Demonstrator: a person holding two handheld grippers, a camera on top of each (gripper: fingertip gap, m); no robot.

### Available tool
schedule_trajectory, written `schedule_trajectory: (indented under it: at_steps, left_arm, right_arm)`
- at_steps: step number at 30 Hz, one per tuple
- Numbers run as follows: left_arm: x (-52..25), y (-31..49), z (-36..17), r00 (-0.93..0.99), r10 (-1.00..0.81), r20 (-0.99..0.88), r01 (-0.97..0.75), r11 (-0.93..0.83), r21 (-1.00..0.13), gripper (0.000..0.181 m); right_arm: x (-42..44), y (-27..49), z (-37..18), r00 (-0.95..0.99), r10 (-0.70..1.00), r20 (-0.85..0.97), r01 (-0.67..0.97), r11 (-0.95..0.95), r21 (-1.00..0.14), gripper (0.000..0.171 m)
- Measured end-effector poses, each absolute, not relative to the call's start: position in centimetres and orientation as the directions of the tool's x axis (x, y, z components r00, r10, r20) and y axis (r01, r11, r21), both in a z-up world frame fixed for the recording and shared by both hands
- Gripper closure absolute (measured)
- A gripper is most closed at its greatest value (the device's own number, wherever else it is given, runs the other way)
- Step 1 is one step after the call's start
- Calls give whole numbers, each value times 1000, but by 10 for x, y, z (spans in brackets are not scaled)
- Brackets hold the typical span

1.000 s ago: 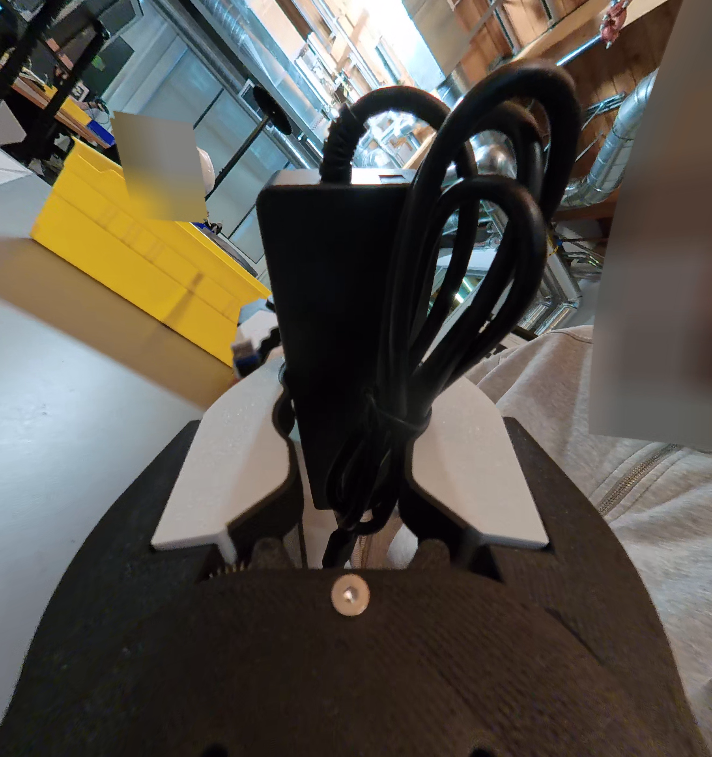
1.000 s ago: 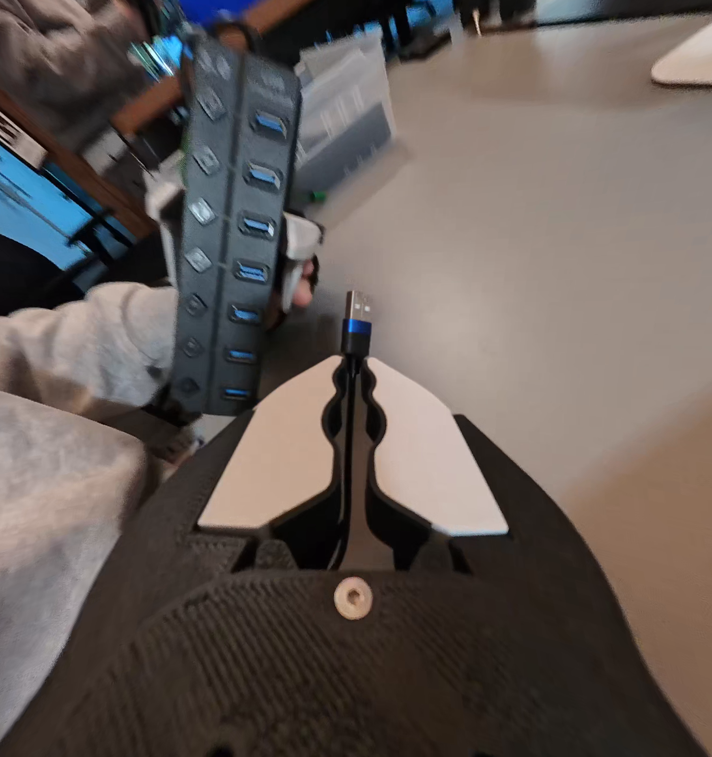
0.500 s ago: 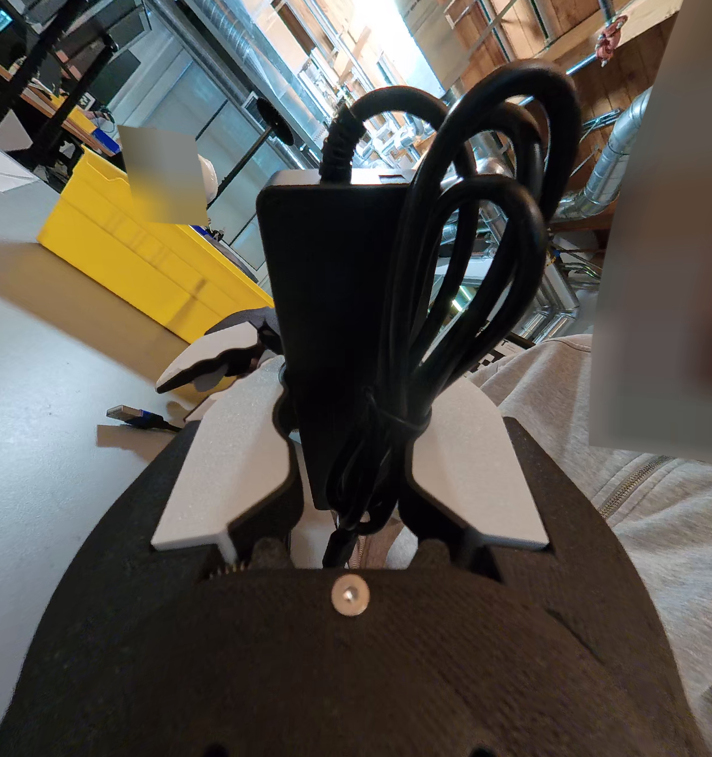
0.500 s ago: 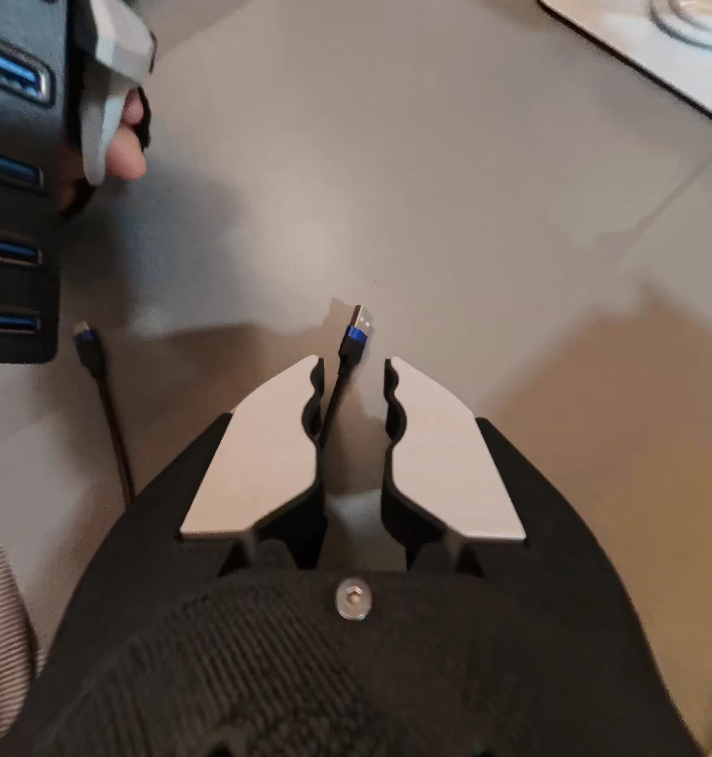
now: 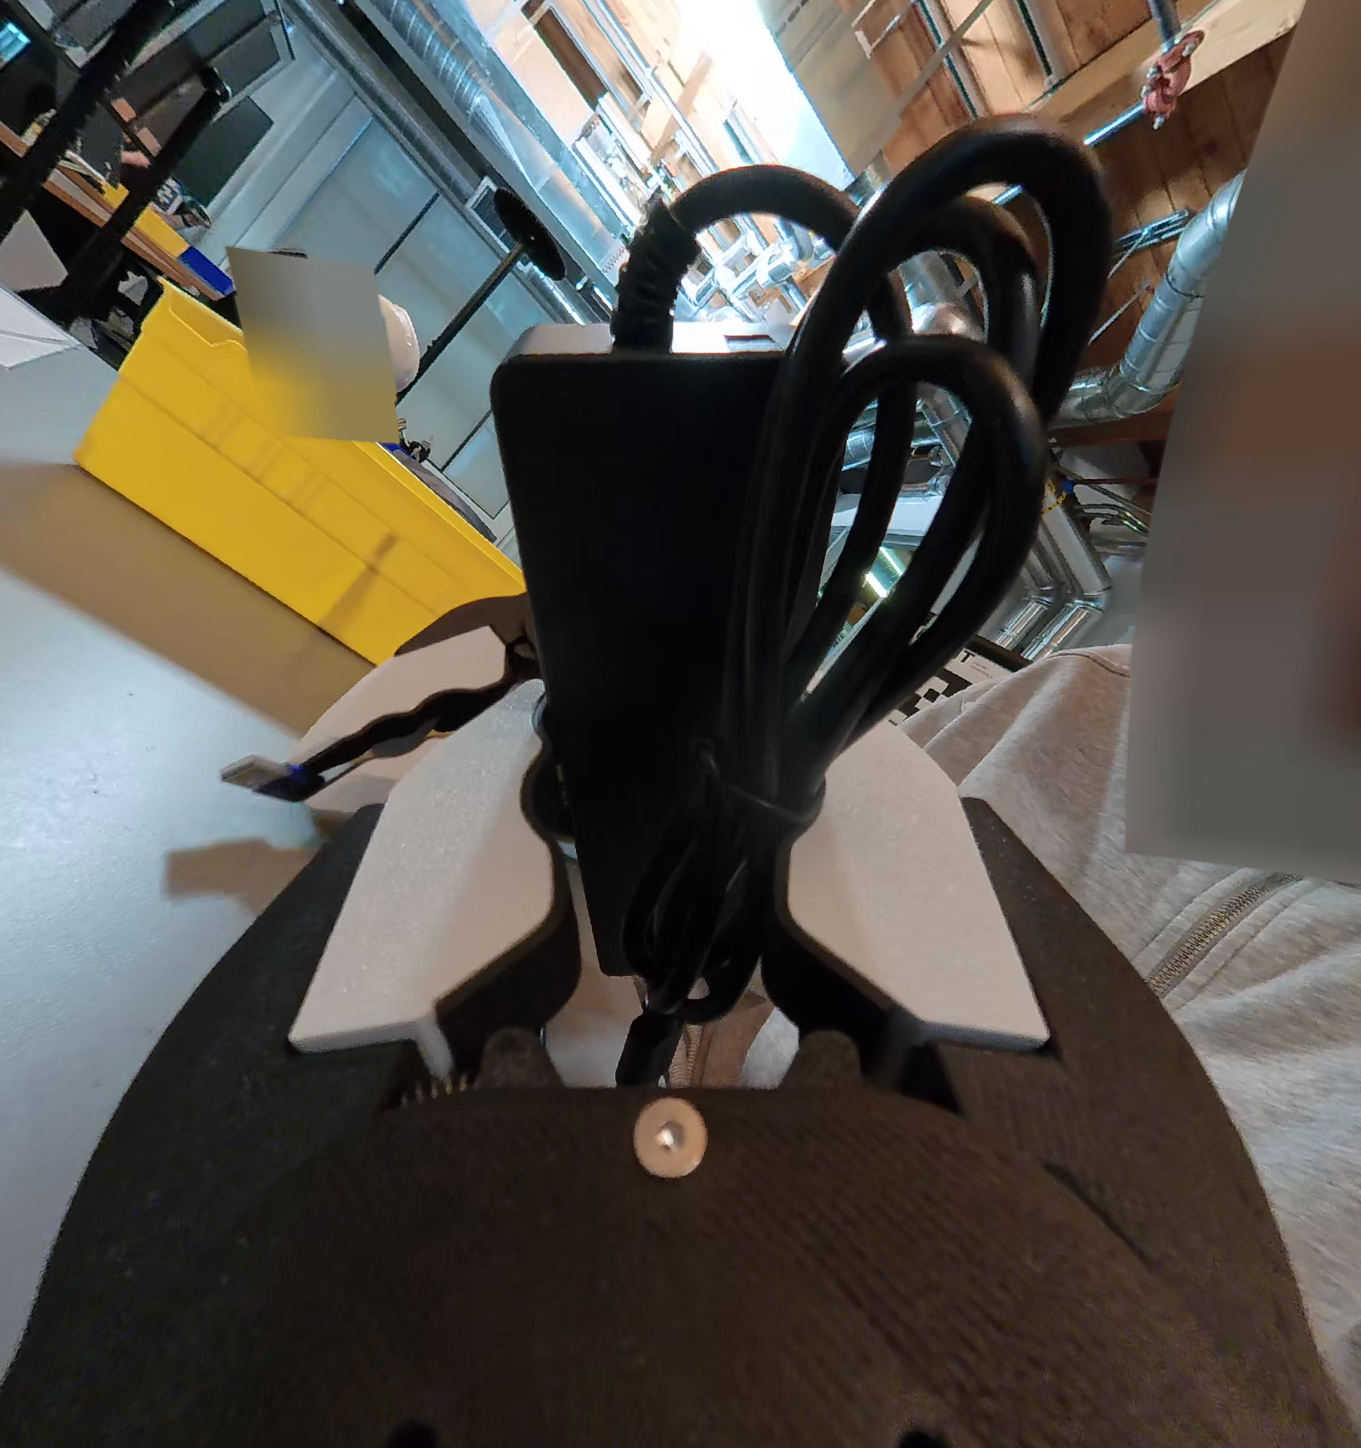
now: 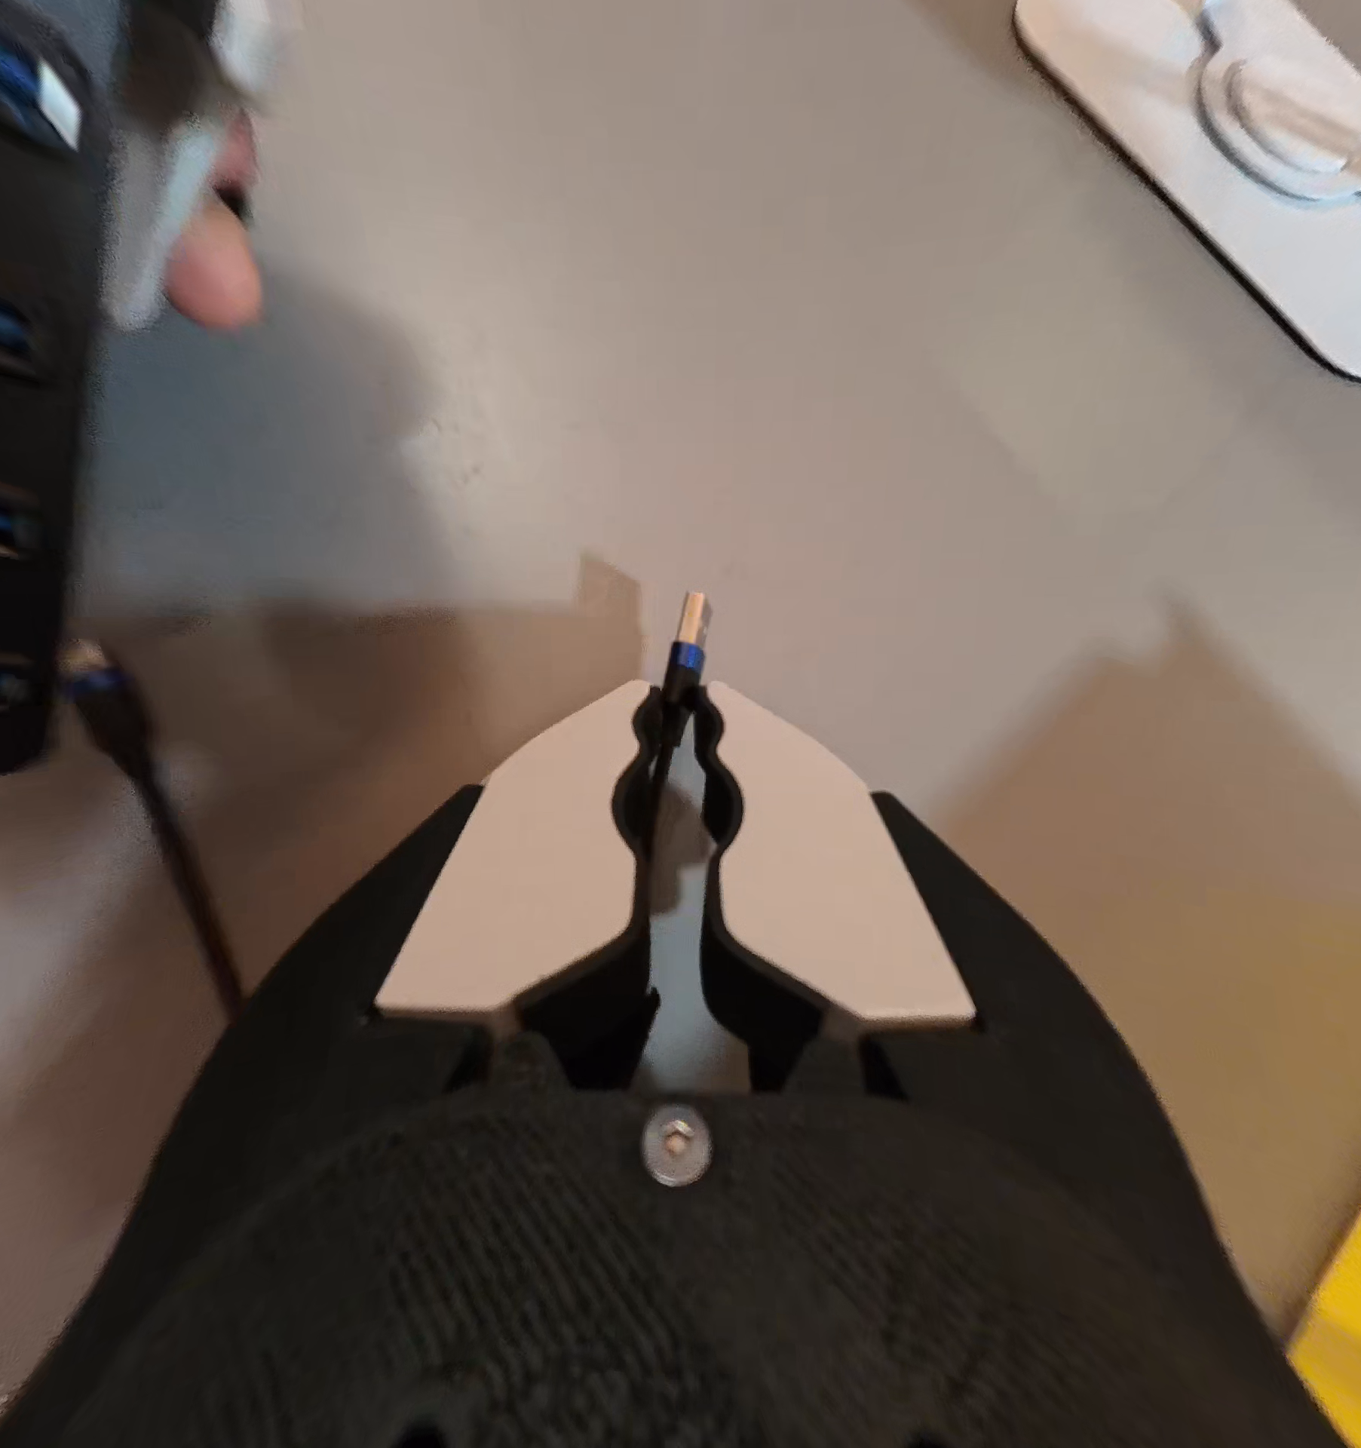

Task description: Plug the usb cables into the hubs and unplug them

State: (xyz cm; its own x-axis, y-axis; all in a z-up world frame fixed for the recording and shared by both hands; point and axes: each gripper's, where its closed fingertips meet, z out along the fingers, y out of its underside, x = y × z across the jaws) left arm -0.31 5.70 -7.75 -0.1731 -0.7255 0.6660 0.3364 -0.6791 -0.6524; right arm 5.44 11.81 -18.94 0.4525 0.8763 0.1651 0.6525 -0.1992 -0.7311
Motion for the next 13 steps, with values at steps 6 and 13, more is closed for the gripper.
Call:
schedule_trajectory:
  at_steps: [6, 13]
  left_arm:
    - [0, 51, -79, -102, -790, 604, 298, -604, -739, 125]
    - [22, 15, -90, -104, -889, 445, 76, -453, -888, 125]
  right_arm:
    - [47, 89, -113, 256, 909, -330, 242, -391, -888, 163]
    - [50, 9, -62, -333, 518, -788, 311, -728, -610, 163]
